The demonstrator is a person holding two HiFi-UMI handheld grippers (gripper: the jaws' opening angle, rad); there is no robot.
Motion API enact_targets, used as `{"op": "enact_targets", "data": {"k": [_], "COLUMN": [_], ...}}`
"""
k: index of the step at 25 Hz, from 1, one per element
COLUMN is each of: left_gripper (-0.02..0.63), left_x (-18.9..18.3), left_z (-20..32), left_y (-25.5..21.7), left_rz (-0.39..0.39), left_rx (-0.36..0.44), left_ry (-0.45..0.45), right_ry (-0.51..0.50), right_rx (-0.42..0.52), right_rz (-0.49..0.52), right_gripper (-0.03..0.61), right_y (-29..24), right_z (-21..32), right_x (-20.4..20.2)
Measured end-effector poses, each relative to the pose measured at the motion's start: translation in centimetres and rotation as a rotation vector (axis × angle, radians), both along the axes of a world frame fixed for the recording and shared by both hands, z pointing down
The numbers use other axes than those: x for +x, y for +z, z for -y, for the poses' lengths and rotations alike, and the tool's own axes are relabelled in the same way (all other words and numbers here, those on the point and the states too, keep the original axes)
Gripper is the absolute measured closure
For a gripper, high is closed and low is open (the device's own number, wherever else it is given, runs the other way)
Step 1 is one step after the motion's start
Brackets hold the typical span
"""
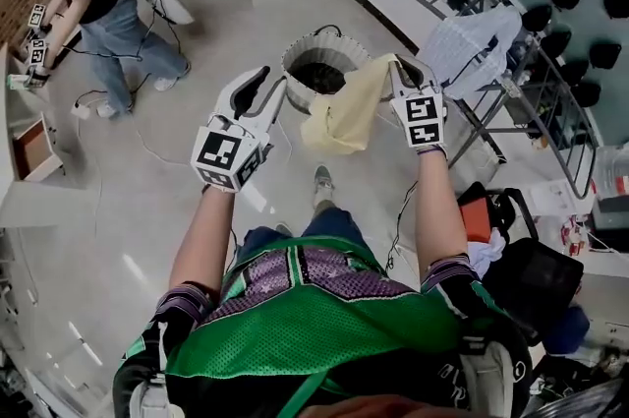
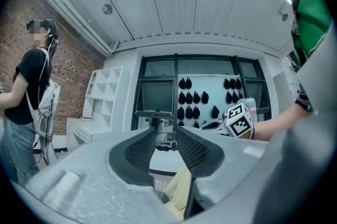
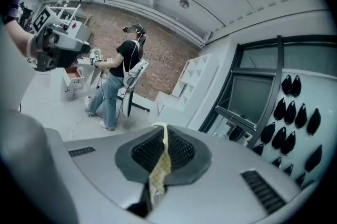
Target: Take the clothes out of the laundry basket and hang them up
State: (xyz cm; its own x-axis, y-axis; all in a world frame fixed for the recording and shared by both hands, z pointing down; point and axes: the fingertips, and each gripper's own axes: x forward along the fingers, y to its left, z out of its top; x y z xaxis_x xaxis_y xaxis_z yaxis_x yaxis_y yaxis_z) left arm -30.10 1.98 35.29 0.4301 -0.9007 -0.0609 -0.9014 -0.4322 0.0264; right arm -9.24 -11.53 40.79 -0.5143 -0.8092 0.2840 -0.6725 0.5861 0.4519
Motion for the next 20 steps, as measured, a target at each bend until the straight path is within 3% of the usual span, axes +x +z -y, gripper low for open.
{"op": "enact_targets", "data": {"k": [9, 20], "left_gripper": [0.474, 0.474], "left_x": [5.3, 21.4], "left_z": [-1.9, -1.5], "left_y": [-1.7, -1.6], "left_rz": [-0.024, -0.036], "left_rx": [-0.006, -0.027], "left_ry": [0.124, 0.356], "right_ry": [0.075, 0.13], "right_rx": [0.085, 0.291], "right_rz": [0.13, 0.207], "right_gripper": [0.574, 0.574], "right_y": [-9.0, -21.3], "right_z": [-8.3, -17.5], "right_x": [4.1, 14.4]}}
